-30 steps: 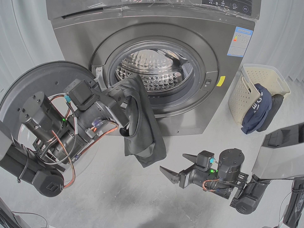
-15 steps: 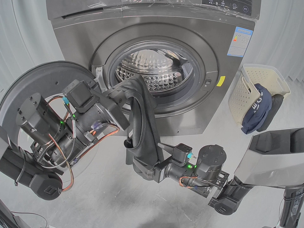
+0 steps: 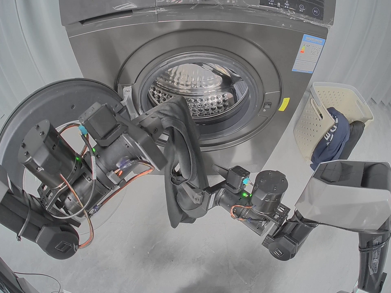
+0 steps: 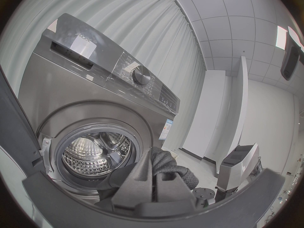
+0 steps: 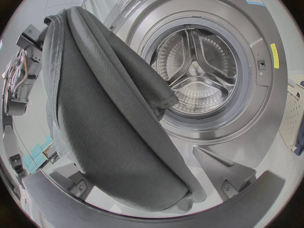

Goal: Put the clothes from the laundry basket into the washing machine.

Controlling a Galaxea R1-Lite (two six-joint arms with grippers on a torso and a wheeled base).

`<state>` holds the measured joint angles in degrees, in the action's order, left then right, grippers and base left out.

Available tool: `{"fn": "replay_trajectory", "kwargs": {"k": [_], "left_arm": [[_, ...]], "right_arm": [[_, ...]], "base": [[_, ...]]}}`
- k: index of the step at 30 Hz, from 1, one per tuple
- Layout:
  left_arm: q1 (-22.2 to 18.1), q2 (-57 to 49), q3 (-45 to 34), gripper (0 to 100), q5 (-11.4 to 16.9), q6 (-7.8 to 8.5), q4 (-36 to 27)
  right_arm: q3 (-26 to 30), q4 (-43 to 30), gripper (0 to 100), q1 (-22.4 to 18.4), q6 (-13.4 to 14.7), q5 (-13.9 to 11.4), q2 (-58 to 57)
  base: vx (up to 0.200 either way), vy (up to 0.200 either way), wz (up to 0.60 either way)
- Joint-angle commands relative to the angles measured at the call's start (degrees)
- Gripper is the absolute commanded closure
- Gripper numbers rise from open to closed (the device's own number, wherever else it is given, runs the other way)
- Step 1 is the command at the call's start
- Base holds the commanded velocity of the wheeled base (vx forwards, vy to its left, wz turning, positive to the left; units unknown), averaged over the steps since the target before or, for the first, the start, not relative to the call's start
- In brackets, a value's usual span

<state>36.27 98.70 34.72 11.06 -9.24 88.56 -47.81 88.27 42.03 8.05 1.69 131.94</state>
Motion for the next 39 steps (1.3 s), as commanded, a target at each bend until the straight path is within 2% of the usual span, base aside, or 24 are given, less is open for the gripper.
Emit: {"fn": "replay_trajectory", "kwargs": {"k": [1,6,11,18,21,22,24,28,31,33,39], "left_arm": [[0.56,-0.78,-0.18,100,0.02,0.01,0.03],[1.09,-0.78,-0.35,100,0.02,0.01,0.03],[2.49,-2.19,-1.14,100,0.63,-0.16,0.03],[2.49,-2.63,-1.06,100,0.90,-0.52,0.03],[2.05,-2.63,-0.79,100,0.81,-0.69,0.03],[1.88,-2.45,-0.62,100,0.72,-0.69,-0.06],[1.88,-2.45,-0.62,100,0.72,-0.69,-0.06],[-6.65,2.38,-0.09,100,-0.07,-0.78,-0.32],[-10.52,5.37,-0.71,100,0.02,-0.34,-0.06],[-11.66,7.04,-1.58,100,0.11,0.19,-0.06],[-11.83,10.73,-5.01,100,0.19,1.07,-0.06]], "right_arm": [[-0.70,-0.12,0,-0.72,-0.58,-0.20,0.60],[-3.25,-0.38,0,-0.64,-0.66,-0.29,2.62],[-9.93,-0.47,0,-0.90,-0.66,-0.29,7.46],[-16.17,-0.38,0,-3.45,-1.19,-0.29,11.85],[-16.96,-0.21,0,-3.98,-1.19,-0.29,11.85],[-16.88,0.06,100,-4.15,-1.19,-0.29,11.67],[-16.88,0.06,100,-4.15,-1.19,-0.29,11.67],[-11.95,0.32,100,-6.09,-0.93,0.15,6.40],[-9.93,0.32,100,-7.05,-0.75,0.24,3.59],[-9.14,0.32,100,-7.32,-0.84,0.24,1.57],[-8.97,0.23,100,-7.76,-0.66,0.50,-3.18]], "base": [[0.000,0.000,0.00],[0.000,0.000,0.00],[0.000,0.000,0.00],[0.000,0.000,0.00],[0.000,0.000,0.00],[0.000,0.000,0.00],[0.000,0.000,0.00],[0.000,0.000,0.00],[0.000,0.000,0.00],[0.000,0.000,0.00],[0.000,0.000,0.00]]}}
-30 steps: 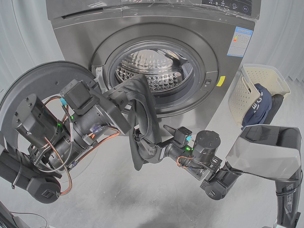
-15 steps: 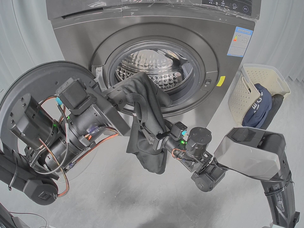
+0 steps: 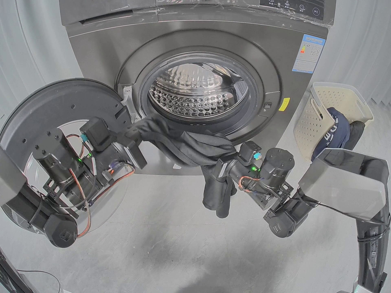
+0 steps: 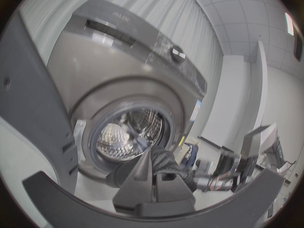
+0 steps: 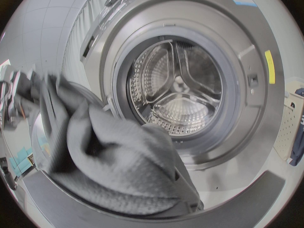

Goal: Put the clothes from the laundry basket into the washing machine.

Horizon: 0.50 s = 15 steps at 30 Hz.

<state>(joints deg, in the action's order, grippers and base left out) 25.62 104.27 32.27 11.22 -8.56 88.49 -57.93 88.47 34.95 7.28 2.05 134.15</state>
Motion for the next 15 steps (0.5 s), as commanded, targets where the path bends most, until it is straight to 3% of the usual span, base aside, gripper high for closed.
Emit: {"fn": "replay_trajectory", "kwargs": {"k": [1,9,15], "left_arm": [[-1.10,5.95,-3.26,100,0.12,0.56,0.01],[-0.75,13.60,-6.96,100,0.65,3.81,0.19],[-0.49,13.95,-8.36,100,3.02,4.16,0.19]], "right_arm": [[1.42,0.04,100,-0.67,0.11,0.15,-5.82],[1.42,0.13,100,1.08,0.63,1.29,-7.93],[1.68,0.13,100,2.23,0.54,1.38,-8.46]], "base": [[0.000,0.000,0.00],[0.000,0.000,0.00],[0.000,0.000,0.00]]}}
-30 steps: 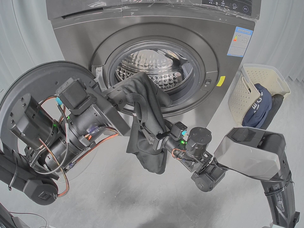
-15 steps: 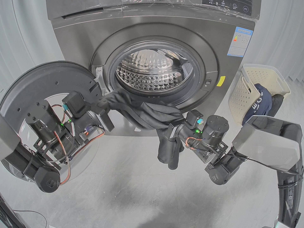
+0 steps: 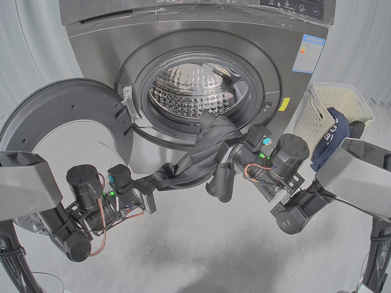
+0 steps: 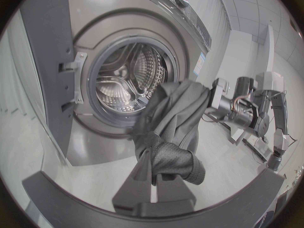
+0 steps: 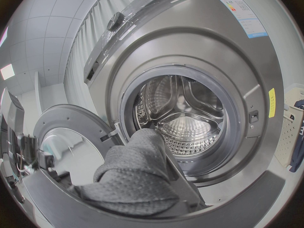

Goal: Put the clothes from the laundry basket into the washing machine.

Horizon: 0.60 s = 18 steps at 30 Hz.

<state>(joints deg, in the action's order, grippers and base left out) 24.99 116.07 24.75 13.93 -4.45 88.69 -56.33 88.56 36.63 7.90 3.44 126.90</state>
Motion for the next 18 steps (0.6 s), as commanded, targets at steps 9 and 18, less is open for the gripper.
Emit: {"fn": "replay_trajectory", "kwargs": {"k": [9,18], "left_arm": [[0.50,4.52,-5.24,0,1.10,1.37,0.00],[0.59,6.98,-14.73,0,7.51,10.25,0.00]], "right_arm": [[-1.06,0.03,100,-0.69,-0.08,-0.01,-1.31],[-0.62,-0.23,100,0.11,-0.08,0.08,-3.24]], "base": [[0.000,0.000,0.00],[0.000,0.000,0.00]]}}
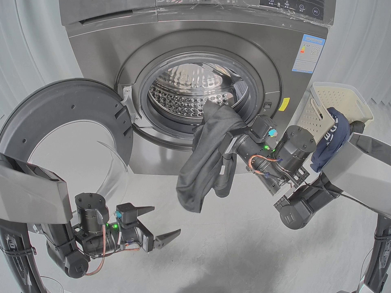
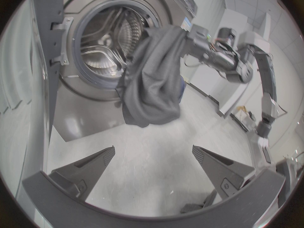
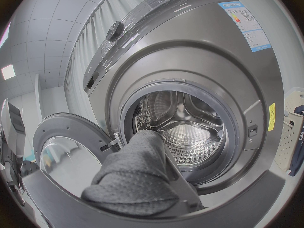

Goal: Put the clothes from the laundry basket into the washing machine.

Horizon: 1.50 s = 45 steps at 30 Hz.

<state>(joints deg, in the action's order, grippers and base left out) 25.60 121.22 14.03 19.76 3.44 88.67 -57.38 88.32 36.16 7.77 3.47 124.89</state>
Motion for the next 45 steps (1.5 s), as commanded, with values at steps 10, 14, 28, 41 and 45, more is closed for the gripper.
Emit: {"fn": "replay_trajectory", "kwargs": {"k": [10,14,28,41,45], "left_arm": [[2.44,-2.75,6.18,0,1.16,-1.15,0.01],[4.63,-0.99,12.69,0,-2.01,-2.21,0.01],[7.27,5.08,26.13,0,-5.52,-3.79,-0.08],[5.16,12.28,35.63,0,-8.16,-3.79,-0.17],[5.07,13.51,37.82,0,-8.77,-3.88,-0.17]], "right_arm": [[4.47,0.01,100,3.04,0.06,0.04,-2.81],[6.05,0.10,100,4.80,0.06,0.04,-2.90],[6.49,-0.43,100,9.37,0.50,1.62,-3.16],[10.10,-0.25,100,11.92,1.38,1.80,-5.98],[10.27,-0.17,100,12.45,1.55,2.68,-6.15]], "base": [[0.000,0.000,0.00],[0.000,0.000,0.00],[0.000,0.000,0.00],[0.000,0.000,0.00],[0.000,0.000,0.00]]}}
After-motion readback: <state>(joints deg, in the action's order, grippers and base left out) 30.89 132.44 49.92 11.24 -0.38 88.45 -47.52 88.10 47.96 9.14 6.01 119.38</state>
